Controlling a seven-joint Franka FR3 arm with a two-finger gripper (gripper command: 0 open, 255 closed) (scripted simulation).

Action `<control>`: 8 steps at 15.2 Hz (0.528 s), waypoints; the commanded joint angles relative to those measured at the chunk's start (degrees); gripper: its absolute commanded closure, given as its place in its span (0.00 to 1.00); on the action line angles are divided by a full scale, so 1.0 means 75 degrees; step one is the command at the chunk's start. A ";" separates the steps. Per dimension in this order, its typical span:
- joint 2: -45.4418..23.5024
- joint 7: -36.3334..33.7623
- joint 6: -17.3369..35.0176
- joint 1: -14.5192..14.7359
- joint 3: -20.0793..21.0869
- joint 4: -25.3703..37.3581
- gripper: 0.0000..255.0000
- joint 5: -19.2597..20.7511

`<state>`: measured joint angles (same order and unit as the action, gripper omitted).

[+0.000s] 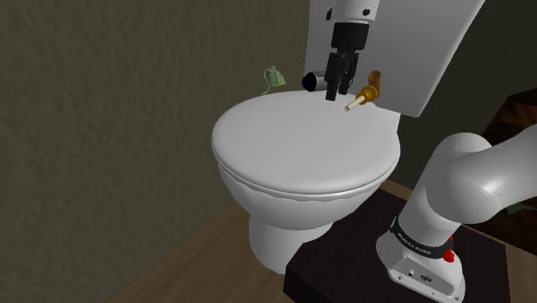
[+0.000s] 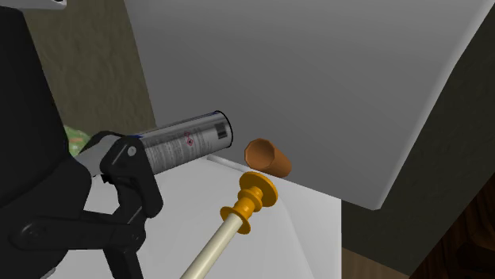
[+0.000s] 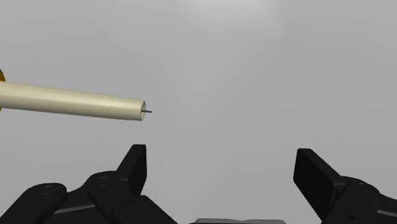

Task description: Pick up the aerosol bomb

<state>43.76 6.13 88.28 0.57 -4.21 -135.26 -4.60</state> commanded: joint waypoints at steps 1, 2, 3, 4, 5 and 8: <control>0.0000 0.0000 0.0000 0.0000 0.0000 0.0000 0.00 0.0000; -0.0045 0.0550 -0.0002 0.0058 -0.0228 0.0046 0.00 0.0199; -0.0109 0.1096 0.0007 0.0130 -0.0461 0.0108 0.00 0.0396; -0.0192 0.1641 0.0024 0.0205 -0.0692 0.0187 0.00 0.0587; -0.0293 0.2186 0.0050 0.0284 -0.0922 0.0282 0.00 0.0768; -0.0699 0.3816 0.0169 0.0555 -0.1597 0.0663 0.00 0.1244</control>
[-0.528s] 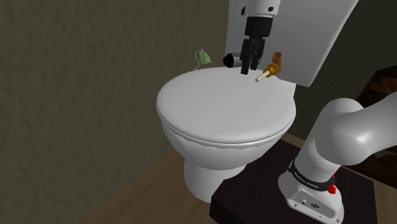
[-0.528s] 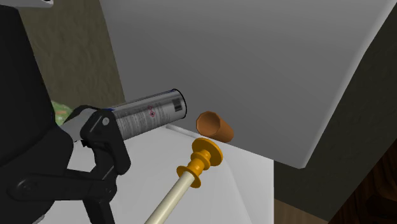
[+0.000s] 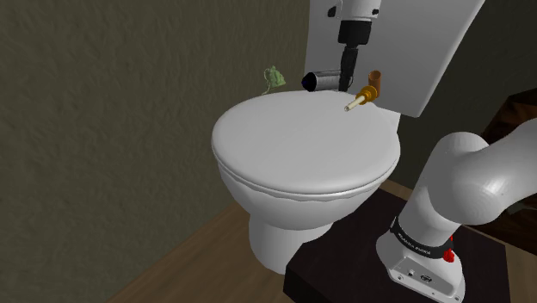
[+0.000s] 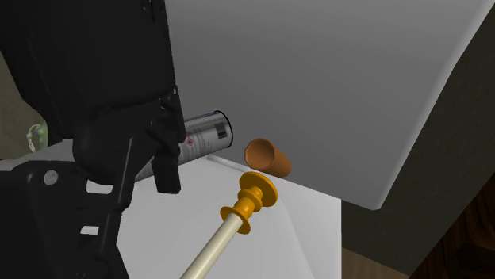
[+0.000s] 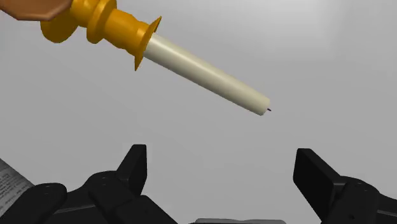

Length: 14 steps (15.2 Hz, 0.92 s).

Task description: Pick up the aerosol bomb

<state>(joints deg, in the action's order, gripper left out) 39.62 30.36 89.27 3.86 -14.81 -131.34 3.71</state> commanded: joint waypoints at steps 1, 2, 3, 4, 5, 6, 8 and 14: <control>-0.0314 0.1124 0.0088 0.0224 -0.0408 0.0299 0.00 0.0269; -0.0495 0.1667 0.0143 0.0329 -0.0625 0.0470 0.00 0.0382; -0.0691 0.2209 0.0201 0.0443 -0.0840 0.0656 0.00 0.0479; -0.0898 0.2750 0.0260 0.0566 -0.1056 0.0855 0.00 0.0559; -0.1119 0.3291 0.0320 0.0694 -0.1270 0.1068 0.00 0.0620; -0.1353 0.3837 0.0381 0.0819 -0.1477 0.1293 0.00 0.0657; -0.1854 0.4929 0.0496 0.1094 -0.1896 0.1779 0.00 0.0672; -0.2883 0.6980 0.0870 0.1556 -0.2635 0.2565 0.00 0.0457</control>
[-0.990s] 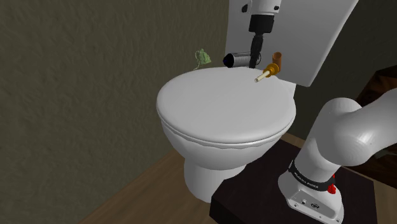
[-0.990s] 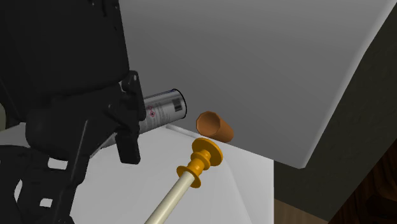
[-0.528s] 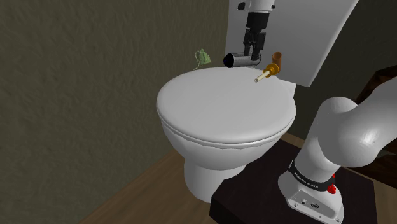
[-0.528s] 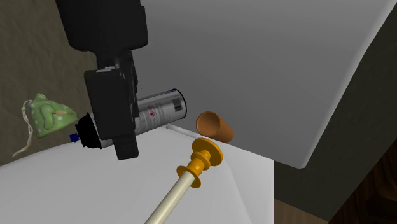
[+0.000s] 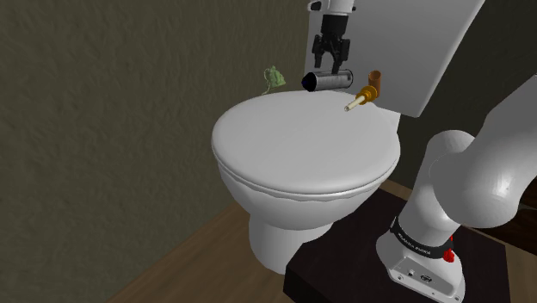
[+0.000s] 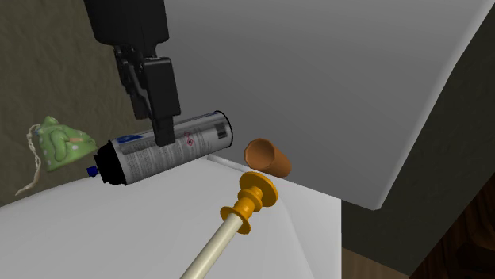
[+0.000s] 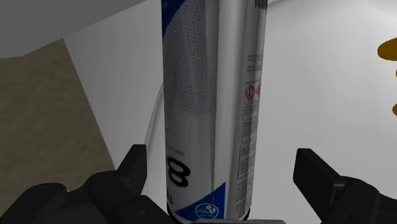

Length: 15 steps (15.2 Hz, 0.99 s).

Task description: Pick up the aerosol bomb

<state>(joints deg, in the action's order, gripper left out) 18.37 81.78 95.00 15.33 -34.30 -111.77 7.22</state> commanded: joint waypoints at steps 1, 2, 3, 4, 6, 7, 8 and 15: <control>-0.0039 0.0122 0.0208 0.0019 -0.0043 -0.0157 0.00 -0.0002; -0.0031 0.0120 0.0310 0.0013 -0.0051 -0.0266 0.00 0.0007; -0.0024 0.0119 0.0411 0.0007 -0.0060 -0.0373 0.00 0.0015; -0.0020 0.0119 0.0513 0.0001 -0.0069 -0.0479 0.00 0.0023; -0.0016 0.0121 0.0674 -0.0007 -0.0086 -0.0643 0.00 0.0033; -0.0016 0.0120 0.0674 -0.0007 -0.0085 -0.0644 0.00 0.0033; -0.0035 0.0130 0.0668 -0.0004 -0.0093 -0.0620 1.00 0.0024; -0.0047 0.0137 0.0658 -0.0002 -0.0098 -0.0599 1.00 0.0019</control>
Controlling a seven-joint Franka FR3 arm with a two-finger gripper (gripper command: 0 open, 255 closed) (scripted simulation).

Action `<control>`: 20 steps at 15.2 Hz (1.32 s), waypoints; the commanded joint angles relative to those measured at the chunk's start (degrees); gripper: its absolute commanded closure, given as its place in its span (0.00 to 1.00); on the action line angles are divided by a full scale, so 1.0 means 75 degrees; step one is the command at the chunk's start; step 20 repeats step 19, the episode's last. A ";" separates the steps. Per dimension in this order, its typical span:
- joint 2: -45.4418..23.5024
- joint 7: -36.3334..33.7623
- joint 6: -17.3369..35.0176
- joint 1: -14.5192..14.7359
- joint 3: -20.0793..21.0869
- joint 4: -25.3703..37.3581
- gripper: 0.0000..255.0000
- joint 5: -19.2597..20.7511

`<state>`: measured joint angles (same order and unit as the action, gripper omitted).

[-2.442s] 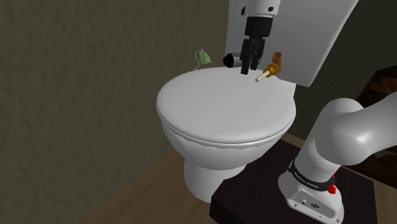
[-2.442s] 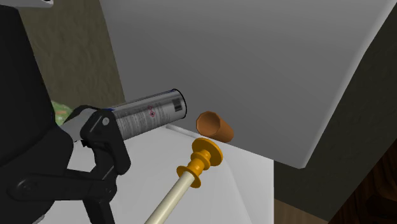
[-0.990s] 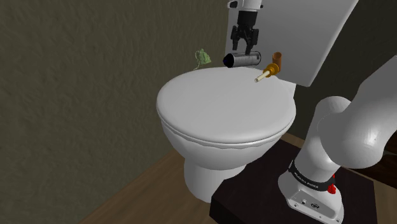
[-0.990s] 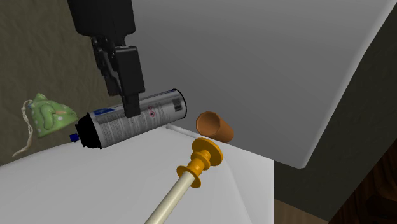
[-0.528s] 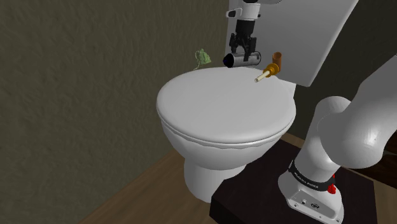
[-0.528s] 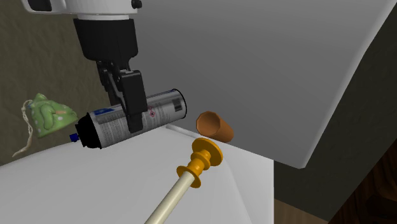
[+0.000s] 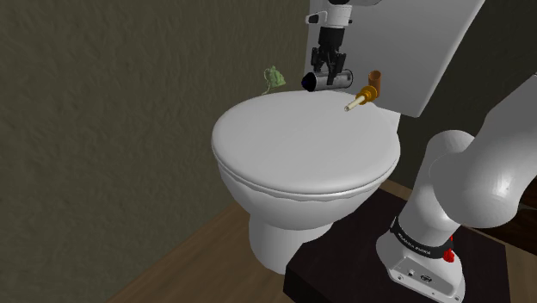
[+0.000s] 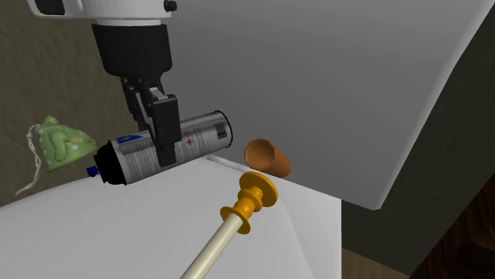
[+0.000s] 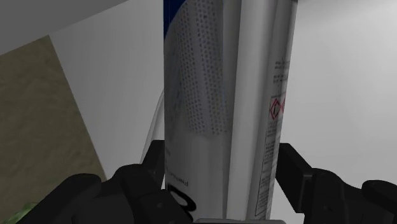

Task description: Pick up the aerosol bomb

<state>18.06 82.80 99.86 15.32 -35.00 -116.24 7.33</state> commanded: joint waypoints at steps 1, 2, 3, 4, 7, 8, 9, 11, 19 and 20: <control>-0.0008 0.0001 0.0009 -0.0001 -0.0004 -0.0001 1.00 0.0003; 0.0025 -0.0015 0.0026 -0.0006 0.0009 -0.0047 1.00 0.0018; 0.0024 -0.0016 -0.0076 -0.0001 0.0020 0.0056 1.00 0.0011; 0.0022 -0.0017 -0.0178 0.0004 0.0030 0.0160 1.00 0.0005; -0.0002 -0.0013 -0.0484 0.0022 0.0055 0.0486 1.00 -0.0021; -0.0014 -0.0010 -0.0586 0.0028 0.0062 0.0598 1.00 -0.0031; -0.0027 -0.0007 -0.0687 0.0034 0.0068 0.0712 1.00 -0.0041; -0.0060 0.0002 -0.0891 0.0048 0.0078 0.0944 1.00 -0.0063; -0.0211 0.0047 -0.1523 0.0092 0.0086 0.1709 1.00 -0.0150; -0.0211 0.0047 -0.1523 0.0092 0.0086 0.1709 1.00 -0.0150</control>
